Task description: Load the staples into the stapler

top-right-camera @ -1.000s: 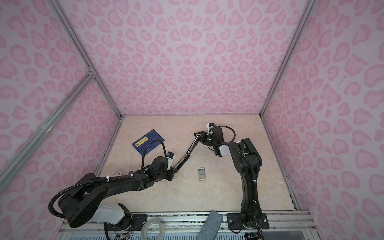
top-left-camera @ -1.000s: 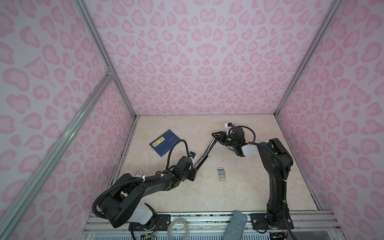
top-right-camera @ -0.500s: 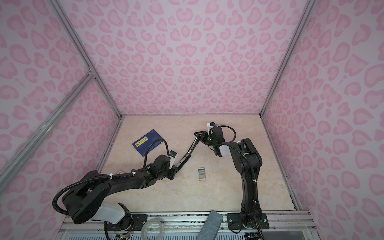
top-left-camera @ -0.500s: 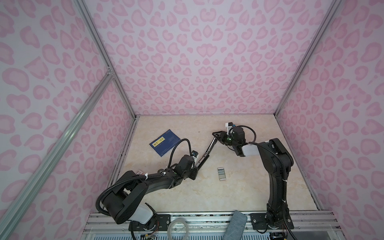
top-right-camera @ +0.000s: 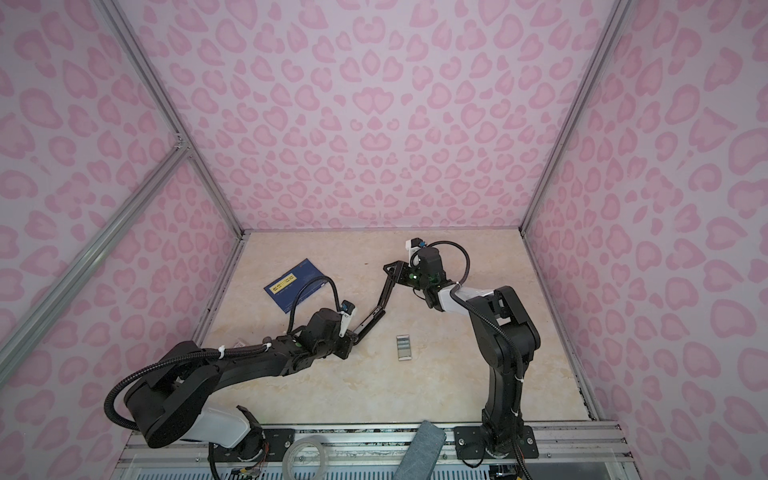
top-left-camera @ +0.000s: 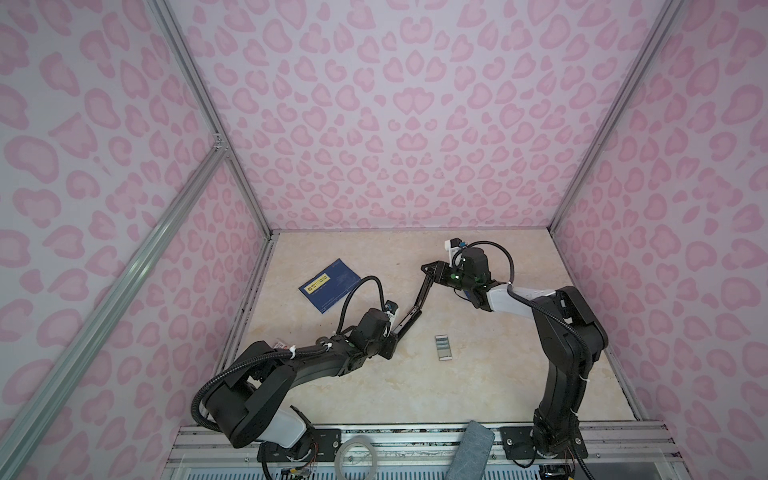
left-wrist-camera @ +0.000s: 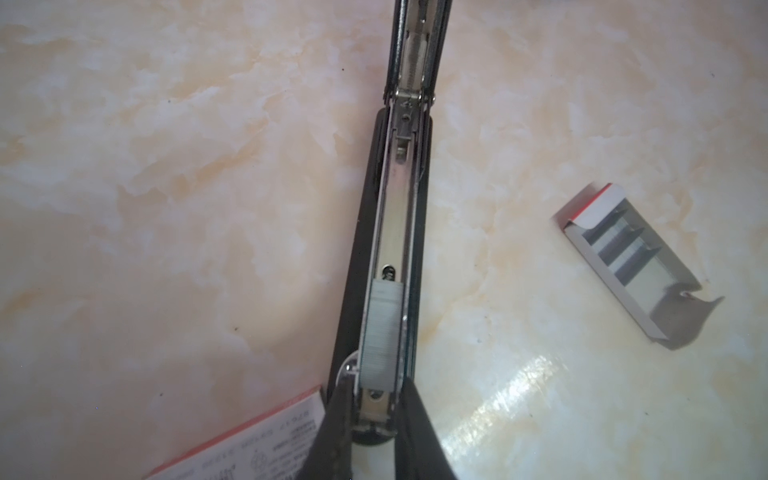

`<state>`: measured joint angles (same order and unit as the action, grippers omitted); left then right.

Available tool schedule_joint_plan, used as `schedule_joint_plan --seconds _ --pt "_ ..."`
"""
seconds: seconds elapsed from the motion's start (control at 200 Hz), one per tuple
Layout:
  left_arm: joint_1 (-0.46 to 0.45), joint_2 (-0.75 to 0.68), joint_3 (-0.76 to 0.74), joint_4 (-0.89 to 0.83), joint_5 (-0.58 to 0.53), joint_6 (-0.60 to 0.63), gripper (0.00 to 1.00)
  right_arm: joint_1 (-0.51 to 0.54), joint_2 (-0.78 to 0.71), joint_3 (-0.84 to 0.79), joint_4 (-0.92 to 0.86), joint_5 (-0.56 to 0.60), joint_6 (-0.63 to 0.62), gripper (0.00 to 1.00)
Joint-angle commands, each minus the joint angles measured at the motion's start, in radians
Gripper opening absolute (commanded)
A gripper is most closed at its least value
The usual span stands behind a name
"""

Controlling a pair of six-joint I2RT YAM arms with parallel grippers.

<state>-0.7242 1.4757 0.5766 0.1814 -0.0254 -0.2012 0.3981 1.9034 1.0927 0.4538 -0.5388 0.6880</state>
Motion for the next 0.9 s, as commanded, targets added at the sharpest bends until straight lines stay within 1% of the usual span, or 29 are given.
schedule_joint_plan --seconds 0.0,0.105,0.355,0.54,0.895 --pt "0.002 -0.011 0.020 0.038 -0.007 -0.020 0.05 0.032 -0.035 -0.001 -0.122 0.060 -0.110 0.36" --pt "0.002 -0.017 0.026 0.037 -0.005 -0.020 0.05 0.067 -0.067 0.008 -0.185 0.108 -0.171 0.36" --pt "0.002 -0.045 0.026 0.039 0.001 -0.029 0.05 0.149 -0.117 0.006 -0.248 0.182 -0.252 0.36" --pt "0.002 -0.077 0.030 0.038 0.007 -0.033 0.05 0.182 -0.133 -0.004 -0.252 0.208 -0.268 0.36" --pt "0.003 -0.089 0.042 0.036 0.011 -0.033 0.04 0.246 -0.145 -0.004 -0.267 0.234 -0.300 0.37"
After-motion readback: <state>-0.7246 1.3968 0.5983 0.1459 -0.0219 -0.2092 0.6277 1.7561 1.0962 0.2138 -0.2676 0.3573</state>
